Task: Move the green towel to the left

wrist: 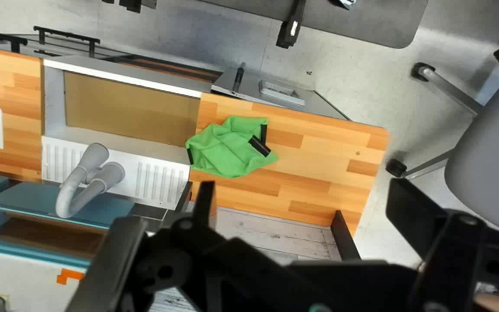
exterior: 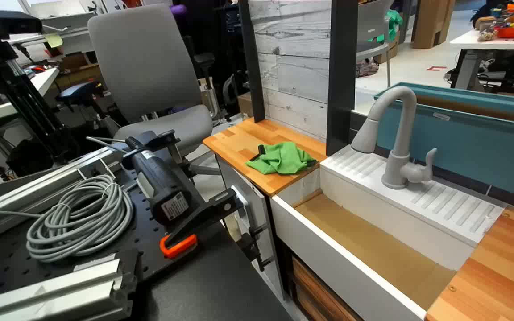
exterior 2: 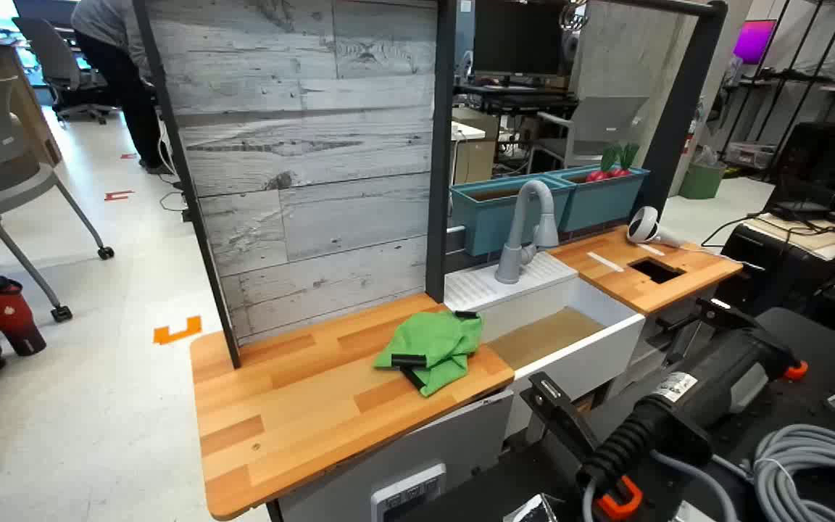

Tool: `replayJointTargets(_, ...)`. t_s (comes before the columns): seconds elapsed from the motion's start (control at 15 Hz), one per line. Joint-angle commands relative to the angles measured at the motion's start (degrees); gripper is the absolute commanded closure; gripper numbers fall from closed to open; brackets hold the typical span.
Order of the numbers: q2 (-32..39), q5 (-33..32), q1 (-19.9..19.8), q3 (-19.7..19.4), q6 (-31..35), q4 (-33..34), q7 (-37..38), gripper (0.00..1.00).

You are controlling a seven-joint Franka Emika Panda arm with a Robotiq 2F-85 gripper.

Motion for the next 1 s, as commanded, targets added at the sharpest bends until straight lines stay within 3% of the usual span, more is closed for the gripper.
replayJointTargets(0.0,0.1,-0.2,0.6,-0.5,-0.1,0.2,0.2,0.00)
replayJointTargets(0.33,0.5,-0.6,0.6,-0.2,-0.2,0.5,0.9,0.00)
replayJointTargets(0.53,3.0,-1.2,-0.1,-0.3,5.1,0.5,2.0,0.00)
replayJointTargets(0.93,13.7,-3.4,-2.6,-2.4,11.6,2.4,5.4,0.00)
